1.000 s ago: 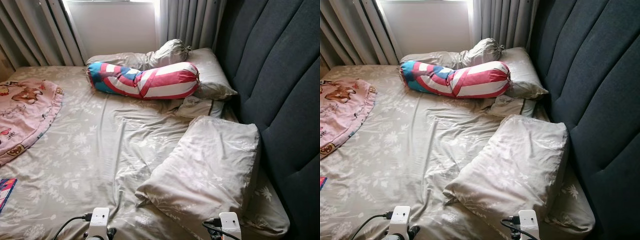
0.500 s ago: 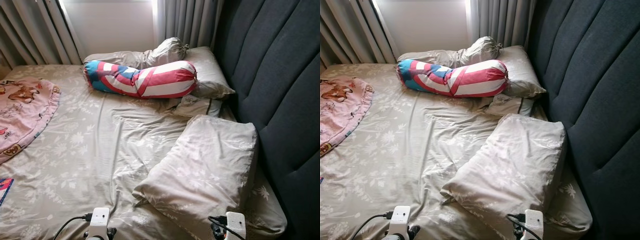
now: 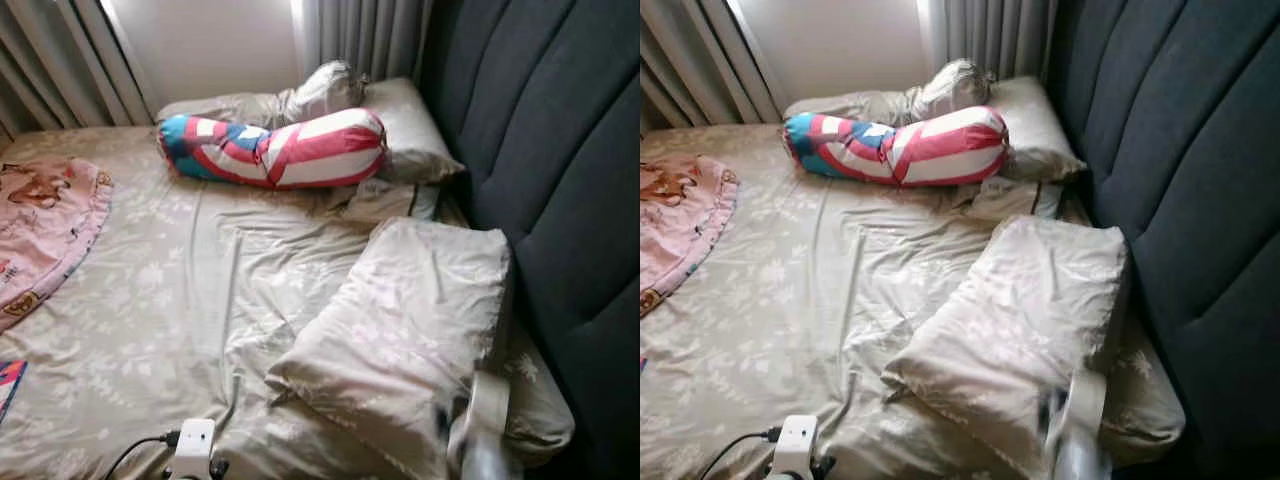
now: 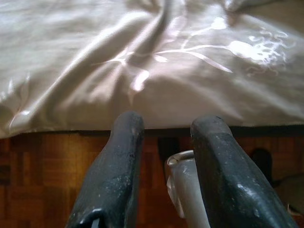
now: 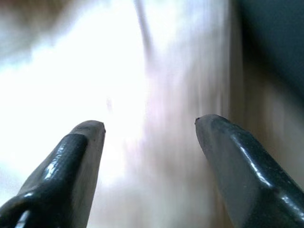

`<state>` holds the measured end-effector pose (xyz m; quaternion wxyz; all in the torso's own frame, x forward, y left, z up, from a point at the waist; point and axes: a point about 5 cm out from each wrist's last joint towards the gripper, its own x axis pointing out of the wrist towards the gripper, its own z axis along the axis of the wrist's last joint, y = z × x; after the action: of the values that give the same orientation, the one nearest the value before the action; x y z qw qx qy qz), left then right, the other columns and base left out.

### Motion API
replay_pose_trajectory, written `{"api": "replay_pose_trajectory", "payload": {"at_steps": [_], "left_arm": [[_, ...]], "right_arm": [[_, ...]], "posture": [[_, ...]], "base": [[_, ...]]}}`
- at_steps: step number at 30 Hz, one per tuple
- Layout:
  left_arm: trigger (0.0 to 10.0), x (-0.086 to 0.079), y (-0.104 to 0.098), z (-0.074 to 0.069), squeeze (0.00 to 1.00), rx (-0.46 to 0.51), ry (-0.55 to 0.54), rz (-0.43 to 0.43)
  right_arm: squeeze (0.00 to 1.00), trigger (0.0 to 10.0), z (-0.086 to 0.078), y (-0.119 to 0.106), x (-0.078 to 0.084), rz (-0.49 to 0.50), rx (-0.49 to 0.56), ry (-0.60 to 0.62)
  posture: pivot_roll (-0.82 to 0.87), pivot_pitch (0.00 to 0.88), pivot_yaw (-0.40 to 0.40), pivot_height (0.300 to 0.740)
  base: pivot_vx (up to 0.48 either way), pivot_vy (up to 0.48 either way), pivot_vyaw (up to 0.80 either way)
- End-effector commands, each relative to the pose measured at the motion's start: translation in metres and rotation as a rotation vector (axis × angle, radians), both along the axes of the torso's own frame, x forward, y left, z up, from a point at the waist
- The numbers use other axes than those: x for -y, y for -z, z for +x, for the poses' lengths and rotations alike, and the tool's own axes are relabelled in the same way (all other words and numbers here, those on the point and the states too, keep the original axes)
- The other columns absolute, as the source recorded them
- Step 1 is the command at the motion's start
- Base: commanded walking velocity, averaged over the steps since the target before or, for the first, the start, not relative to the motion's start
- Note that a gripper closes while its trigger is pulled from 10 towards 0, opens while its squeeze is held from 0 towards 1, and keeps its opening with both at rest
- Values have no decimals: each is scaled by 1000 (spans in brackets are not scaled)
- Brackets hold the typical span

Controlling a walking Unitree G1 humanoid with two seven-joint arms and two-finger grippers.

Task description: Clean up the room

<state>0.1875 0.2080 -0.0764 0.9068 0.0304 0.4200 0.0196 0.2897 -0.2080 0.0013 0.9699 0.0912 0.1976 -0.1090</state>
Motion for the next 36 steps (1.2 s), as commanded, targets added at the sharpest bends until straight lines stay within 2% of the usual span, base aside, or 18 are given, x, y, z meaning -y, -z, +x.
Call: {"api": "replay_pose_trajectory", "payload": {"at_steps": [1, 3, 4, 5, 8, 13, 14, 15, 16, 17, 18, 20, 21, 25, 30, 36], "left_arm": [[10000, -4, 1, -6, 0, 16, -6, -11], [10000, -4, 0, -6, 0, 32, -8, -16], [10000, -5, -1, -7, 0, 78, -17, -33], [10000, -5, -1, -8, 0, 93, -17, -36], [10000, -6, -4, -9, 0, 145, 3, -26], [10000, -7, -8, -11, 0, 234, -33, -46], [10000, -3, -31, 26, 0, 380, -8, -64], [10000, -3, -31, 26, 0, 380, -8, -64], [10000, 1, -57, 62, 0, 502, 17, -58], [10000, -2, -89, 91, 0, 626, 128, 137], [10000, -2, -96, 96, 0, 658, 148, 172], [10000, -2, -102, 100, 0, 704, 65, 53], [10000, -2, -108, 103, 0, 740, 45, 20], [10000, -2, -133, 113, 0, 867, 48, -2], [10000, 2, -136, 112, 0, 877, 54, -23], [10000, 1, -113, 89, 0, 788, 82, -24]], "right_arm": [[1000, 10000, -23, 25, -11, 43, -99, -10], [1000, 10000, -22, 23, -11, 40, -91, -9], [557, 10000, -20, 21, -10, 38, -71, -10], [0, 10000, -19, 20, -10, 39, -69, -10], [0, 10000, -18, 20, -11, 50, -65, -11], [0, 10000, -17, 19, -14, 65, -65, 1], [0, 10000, -18, 20, -15, 66, -63, 3], [0, 10000, -18, 20, -15, 66, -63, 3], [0, 10000, -19, 21, -16, 67, -65, 6], [0, 10000, -23, 24, -17, 70, -75, 7], [0, 10000, -24, 26, -17, 70, -79, 6], [0, 10000, -31, 32, -19, 68, -109, -3], [0, 10000, -35, 35, -19, 69, -124, -6], [0, 10000, -51, 46, -20, 61, -177, 0], [0, 10000, -55, 46, -14, 79, -143, 59], [0, 10000, -55, 44, -19, 55, -99, 11]], "posture": [[-54, 73, 17, 740], [-54, 73, 17, 740], [-52, 89, 24, 740], [-52, 91, 26, 740], [-57, 107, 33, 740], [-59, 122, 34, 740], [-62, 129, 33, 740], [-62, 129, 33, 740], [-63, 130, 32, 740], [-65, 132, 30, 740], [-65, 132, 30, 740], [-67, 129, 27, 740], [-67, 128, 27, 740], [-70, 115, 23, 740], [-89, 98, 27, 740], [-106, 83, 26, 740]], "base": [[0, 0, 0], [0, 0, 0], [0, 0, 0], [0, 0, 0], [0, 0, 0], [0, 0, 0], [0, 0, 0], [0, 0, 0], [0, 0, 0], [0, 0, 0], [0, 0, 0], [0, 0, 0], [0, 0, 0], [0, 0, 0], [0, 0, 0], [0, 0, 0]]}}
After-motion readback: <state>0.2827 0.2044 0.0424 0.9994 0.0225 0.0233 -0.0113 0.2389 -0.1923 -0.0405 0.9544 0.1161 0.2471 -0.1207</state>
